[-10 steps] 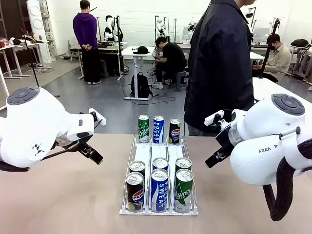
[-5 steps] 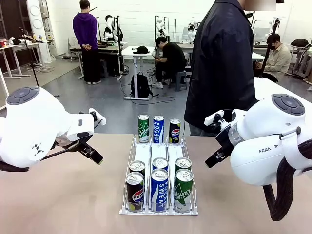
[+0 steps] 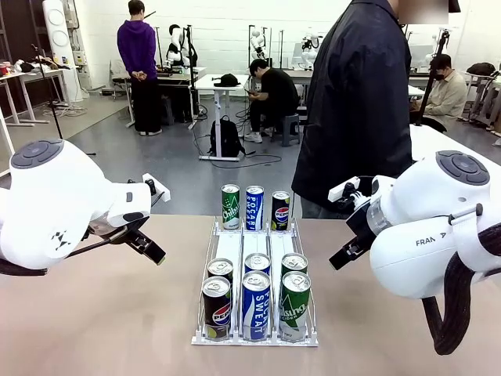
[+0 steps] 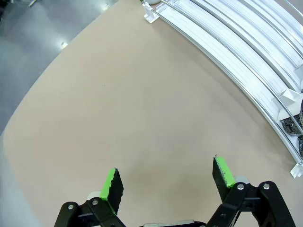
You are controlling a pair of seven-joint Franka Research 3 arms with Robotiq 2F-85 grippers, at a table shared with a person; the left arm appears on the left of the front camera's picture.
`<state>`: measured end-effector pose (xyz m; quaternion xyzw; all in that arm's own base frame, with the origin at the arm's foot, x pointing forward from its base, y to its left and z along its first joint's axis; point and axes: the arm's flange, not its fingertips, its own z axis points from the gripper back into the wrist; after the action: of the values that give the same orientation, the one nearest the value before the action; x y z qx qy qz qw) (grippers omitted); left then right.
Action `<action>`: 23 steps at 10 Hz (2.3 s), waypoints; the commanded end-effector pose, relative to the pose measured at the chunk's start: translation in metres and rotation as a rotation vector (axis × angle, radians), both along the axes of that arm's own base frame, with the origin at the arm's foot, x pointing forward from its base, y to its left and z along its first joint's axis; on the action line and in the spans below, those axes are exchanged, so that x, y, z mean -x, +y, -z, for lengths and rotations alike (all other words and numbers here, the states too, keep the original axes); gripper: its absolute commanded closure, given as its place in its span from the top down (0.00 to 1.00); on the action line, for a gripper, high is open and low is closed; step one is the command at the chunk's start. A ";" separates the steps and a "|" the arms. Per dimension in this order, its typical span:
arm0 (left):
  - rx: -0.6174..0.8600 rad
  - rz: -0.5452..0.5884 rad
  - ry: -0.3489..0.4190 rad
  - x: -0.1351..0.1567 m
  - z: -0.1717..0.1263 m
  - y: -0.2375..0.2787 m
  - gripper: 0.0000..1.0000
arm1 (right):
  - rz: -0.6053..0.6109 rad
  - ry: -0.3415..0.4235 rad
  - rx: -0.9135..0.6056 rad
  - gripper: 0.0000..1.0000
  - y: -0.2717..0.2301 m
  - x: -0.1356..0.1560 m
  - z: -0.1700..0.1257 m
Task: Retrieve and hand over the desired beverage to the person.
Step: Pick up a can of the same type that the person held from the Automatic Can Dispenser.
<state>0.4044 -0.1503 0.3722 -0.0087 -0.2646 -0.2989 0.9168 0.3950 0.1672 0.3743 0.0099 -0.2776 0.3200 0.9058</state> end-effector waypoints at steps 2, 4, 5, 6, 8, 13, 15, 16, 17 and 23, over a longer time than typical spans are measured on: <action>0.000 0.000 0.000 0.000 0.000 0.000 1.00 | 0.000 0.000 0.000 1.00 0.000 0.000 0.000; -0.046 0.021 -0.018 0.014 -0.062 0.001 1.00 | -0.024 0.004 0.015 1.00 -0.007 0.013 -0.052; -0.062 0.022 -0.027 0.016 -0.101 0.000 1.00 | -0.016 0.000 0.002 1.00 -0.017 0.013 -0.088; -0.066 0.014 -0.032 0.020 -0.141 0.003 1.00 | -0.011 -0.008 0.007 1.00 -0.024 0.017 -0.126; -0.079 0.013 -0.046 0.036 -0.216 -0.002 1.00 | -0.013 -0.030 0.012 1.00 -0.033 0.035 -0.197; -0.048 0.017 -0.063 0.049 -0.232 0.001 1.00 | 0.008 -0.051 -0.009 1.00 -0.034 0.045 -0.211; 0.076 0.007 -0.031 0.054 -0.252 0.029 1.00 | 0.009 -0.057 -0.034 1.00 -0.063 0.067 -0.242; 0.184 0.083 0.025 0.065 -0.257 0.060 1.00 | 0.027 -0.026 -0.064 1.00 -0.097 0.085 -0.253; 0.288 0.147 0.091 0.072 -0.269 0.099 1.00 | 0.027 0.011 -0.150 1.00 -0.136 0.102 -0.264; 0.534 0.032 0.076 0.105 -0.276 0.208 1.00 | 0.097 0.063 -0.497 1.00 -0.263 0.119 -0.280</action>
<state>0.2998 0.0680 0.6539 -0.2729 -0.2834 -0.2501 0.8847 0.2649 -0.1049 0.6549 0.2187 -0.3306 0.1897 0.8983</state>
